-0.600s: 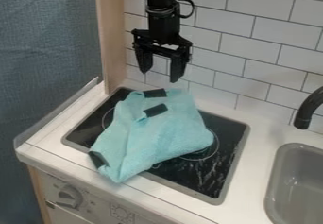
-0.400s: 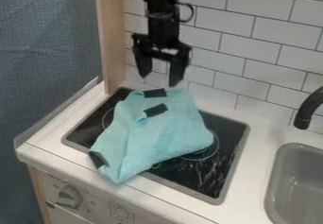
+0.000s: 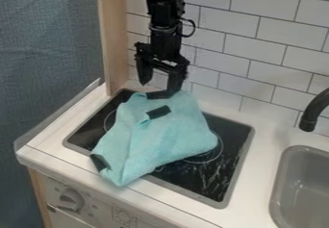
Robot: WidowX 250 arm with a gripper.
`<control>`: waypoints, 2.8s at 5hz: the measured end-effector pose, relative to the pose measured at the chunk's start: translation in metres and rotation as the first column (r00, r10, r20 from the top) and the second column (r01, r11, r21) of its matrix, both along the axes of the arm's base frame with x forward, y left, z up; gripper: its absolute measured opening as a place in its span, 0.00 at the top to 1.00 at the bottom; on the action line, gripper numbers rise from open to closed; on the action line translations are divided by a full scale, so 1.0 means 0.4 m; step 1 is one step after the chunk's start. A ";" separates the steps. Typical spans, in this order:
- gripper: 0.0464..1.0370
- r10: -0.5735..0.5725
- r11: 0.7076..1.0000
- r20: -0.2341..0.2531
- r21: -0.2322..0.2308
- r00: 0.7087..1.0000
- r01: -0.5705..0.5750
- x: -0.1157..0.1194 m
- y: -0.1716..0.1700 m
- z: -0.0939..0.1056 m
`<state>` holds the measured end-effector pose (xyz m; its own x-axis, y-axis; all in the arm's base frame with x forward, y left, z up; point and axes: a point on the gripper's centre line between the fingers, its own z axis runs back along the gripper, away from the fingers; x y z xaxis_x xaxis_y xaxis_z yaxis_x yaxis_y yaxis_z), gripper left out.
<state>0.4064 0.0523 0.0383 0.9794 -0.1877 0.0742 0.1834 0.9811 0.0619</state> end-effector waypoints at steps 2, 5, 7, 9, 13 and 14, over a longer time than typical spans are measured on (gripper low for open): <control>0.04 -0.050 0.998 -0.063 0.045 0.997 0.053 0.096 0.078 -0.085; 0.04 -0.018 1.000 -0.133 0.011 0.991 0.019 0.143 0.161 -0.138; 0.04 -0.122 0.981 -0.012 -0.151 0.992 0.119 0.140 0.138 -0.157; 0.41 -0.153 0.973 0.037 -0.170 0.987 0.158 0.110 0.127 -0.168; 1.00 -0.110 0.983 -0.001 -0.149 0.994 0.109 0.100 0.135 -0.164; 1.00 -0.103 0.985 -0.005 -0.138 0.995 0.101 0.102 0.127 -0.145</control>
<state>0.4471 0.1029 -0.0196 0.9566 -0.2758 0.0943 0.2831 0.9561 -0.0752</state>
